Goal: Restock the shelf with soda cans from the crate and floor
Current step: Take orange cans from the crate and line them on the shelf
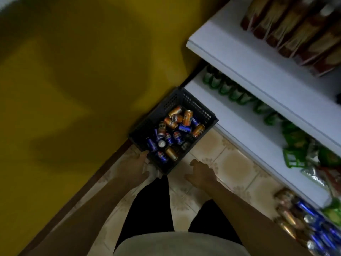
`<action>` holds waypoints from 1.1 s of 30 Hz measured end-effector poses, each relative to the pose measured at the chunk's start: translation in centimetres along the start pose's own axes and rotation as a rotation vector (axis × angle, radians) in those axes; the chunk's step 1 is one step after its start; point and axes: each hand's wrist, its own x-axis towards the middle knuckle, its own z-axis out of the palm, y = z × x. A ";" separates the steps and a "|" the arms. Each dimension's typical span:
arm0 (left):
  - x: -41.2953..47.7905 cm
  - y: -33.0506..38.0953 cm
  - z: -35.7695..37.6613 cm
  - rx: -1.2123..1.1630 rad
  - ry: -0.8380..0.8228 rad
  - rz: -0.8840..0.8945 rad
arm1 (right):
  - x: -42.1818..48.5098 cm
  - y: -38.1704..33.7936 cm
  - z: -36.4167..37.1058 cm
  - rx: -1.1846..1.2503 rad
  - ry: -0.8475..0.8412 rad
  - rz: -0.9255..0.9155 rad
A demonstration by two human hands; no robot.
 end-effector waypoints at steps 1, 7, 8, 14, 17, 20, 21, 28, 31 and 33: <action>1.2 -1.6 0.2 -0.042 -0.025 0.004 | 1.8 -1.0 1.0 0.074 -0.026 0.014; 11.4 -7.1 4.4 -0.171 -0.219 0.039 | 13.6 -4.4 6.6 0.323 -0.066 0.114; 13.8 -7.5 5.7 -0.170 -0.234 0.052 | 15.5 -4.4 7.4 0.340 -0.064 0.144; 29.2 -7.7 13.8 -0.132 -0.169 0.100 | 28.7 -1.6 10.9 0.231 -0.113 0.207; 36.1 -7.1 18.5 0.053 -0.112 0.206 | 36.3 1.4 12.5 0.051 -0.111 0.219; 41.9 -6.1 23.5 0.307 -0.130 0.415 | 43.5 3.9 14.2 -0.051 -0.177 0.227; 43.6 -5.8 25.2 0.340 -0.125 0.475 | 45.7 4.6 14.8 -0.076 -0.181 0.216; 50.5 -6.6 32.6 0.570 -0.137 0.521 | 54.9 7.6 19.6 -0.222 -0.455 0.117; 51.8 -7.1 33.4 0.695 -0.191 0.542 | 56.3 8.4 20.7 -0.218 -0.409 0.104; 52.7 -6.8 33.5 0.874 -0.266 0.605 | 56.6 8.7 20.4 -0.167 -0.370 0.117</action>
